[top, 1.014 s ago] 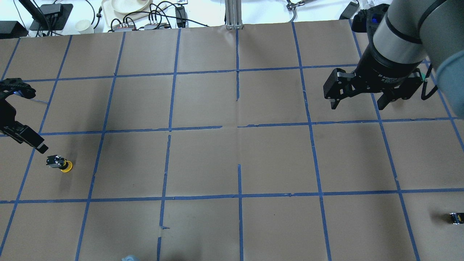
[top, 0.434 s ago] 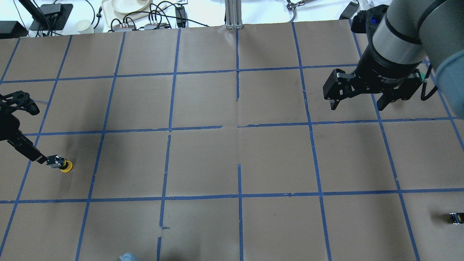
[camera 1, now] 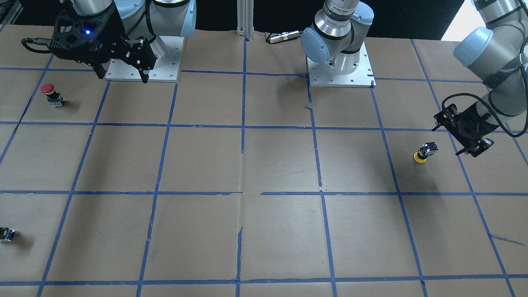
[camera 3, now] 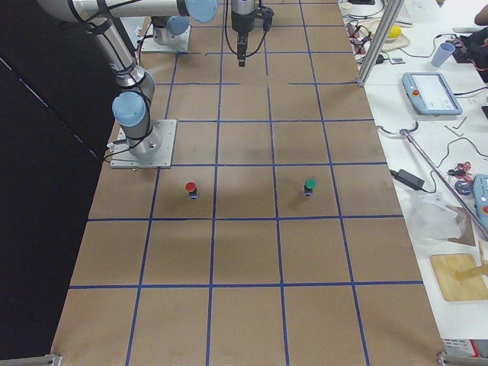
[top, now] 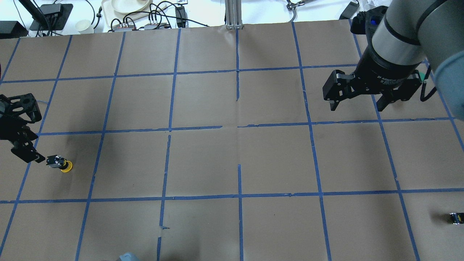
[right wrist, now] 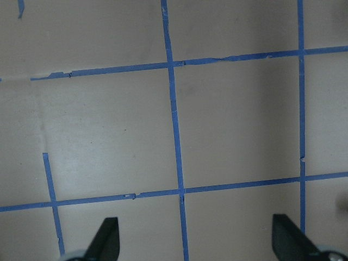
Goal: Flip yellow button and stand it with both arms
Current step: 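Lower the left gripper over the yellow button's body and close on it, then lift the yellow button with the left gripper and carry it toward the right gripper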
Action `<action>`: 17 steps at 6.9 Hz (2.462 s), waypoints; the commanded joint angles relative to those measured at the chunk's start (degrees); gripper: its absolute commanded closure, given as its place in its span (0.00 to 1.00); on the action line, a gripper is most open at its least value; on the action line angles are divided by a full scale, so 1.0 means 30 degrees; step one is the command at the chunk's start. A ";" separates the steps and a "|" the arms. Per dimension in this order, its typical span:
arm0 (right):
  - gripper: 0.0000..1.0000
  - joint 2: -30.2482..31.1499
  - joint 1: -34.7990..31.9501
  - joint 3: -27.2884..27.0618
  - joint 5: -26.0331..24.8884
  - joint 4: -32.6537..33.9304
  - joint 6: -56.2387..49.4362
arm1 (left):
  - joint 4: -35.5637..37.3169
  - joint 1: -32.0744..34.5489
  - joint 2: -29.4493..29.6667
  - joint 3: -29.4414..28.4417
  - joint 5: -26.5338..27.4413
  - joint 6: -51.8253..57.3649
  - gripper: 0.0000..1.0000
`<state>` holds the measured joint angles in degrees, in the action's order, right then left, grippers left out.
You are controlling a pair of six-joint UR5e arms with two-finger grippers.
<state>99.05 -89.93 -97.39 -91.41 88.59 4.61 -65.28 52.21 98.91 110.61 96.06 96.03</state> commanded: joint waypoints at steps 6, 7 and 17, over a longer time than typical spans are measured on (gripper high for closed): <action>0.00 0.0001 -0.0021 -0.0026 -0.0029 0.0177 -0.0012 | 0.2831 -0.0851 0.0281 0.2388 -0.0144 0.7620 0.04; 0.00 0.0001 0.0007 -0.0026 -0.0029 0.0177 -0.0012 | 0.2921 -0.0880 0.0485 0.2561 -0.0695 0.7832 0.06; 0.00 0.0001 -0.0022 -0.0055 0.0029 0.0206 -0.0012 | 0.2139 -0.0822 0.0369 0.1165 -0.3496 0.7808 0.98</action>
<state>99.05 -90.00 -97.56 -91.32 89.21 4.58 -57.08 49.69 100.07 116.41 90.22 120.29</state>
